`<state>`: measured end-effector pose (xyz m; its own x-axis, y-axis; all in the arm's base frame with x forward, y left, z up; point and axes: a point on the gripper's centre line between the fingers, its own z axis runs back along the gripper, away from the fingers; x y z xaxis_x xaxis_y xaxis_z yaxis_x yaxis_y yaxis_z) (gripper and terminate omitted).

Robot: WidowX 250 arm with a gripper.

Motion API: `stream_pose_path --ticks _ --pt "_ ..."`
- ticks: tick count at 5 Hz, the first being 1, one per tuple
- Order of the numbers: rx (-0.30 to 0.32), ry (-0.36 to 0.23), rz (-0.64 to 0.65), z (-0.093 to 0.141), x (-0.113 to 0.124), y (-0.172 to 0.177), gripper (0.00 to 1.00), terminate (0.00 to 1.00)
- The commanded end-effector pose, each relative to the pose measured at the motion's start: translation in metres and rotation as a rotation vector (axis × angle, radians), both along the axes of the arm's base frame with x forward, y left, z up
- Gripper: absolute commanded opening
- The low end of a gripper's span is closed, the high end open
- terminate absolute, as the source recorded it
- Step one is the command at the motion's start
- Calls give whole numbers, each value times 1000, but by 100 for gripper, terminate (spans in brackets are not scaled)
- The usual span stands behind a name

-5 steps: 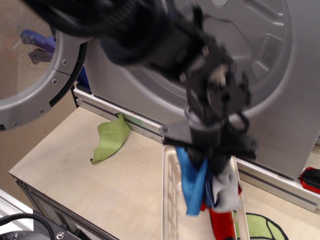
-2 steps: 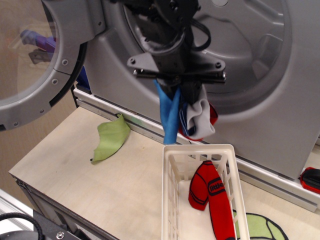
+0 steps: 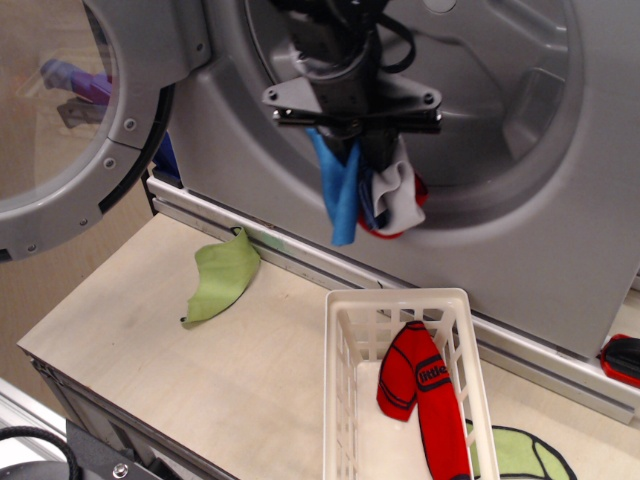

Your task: Put clothes in laundry machine

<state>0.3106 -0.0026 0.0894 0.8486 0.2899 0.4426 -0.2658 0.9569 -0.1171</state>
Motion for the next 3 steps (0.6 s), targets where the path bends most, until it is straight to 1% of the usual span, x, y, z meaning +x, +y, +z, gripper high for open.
stream_pose_path --ticks 1,2,3 --pt "-16 -94 28 19 35 1 0 0" --pt "-29 -94 52 18 50 1 0 0" --pt "-35 -105 78 11 61 4 0 0"
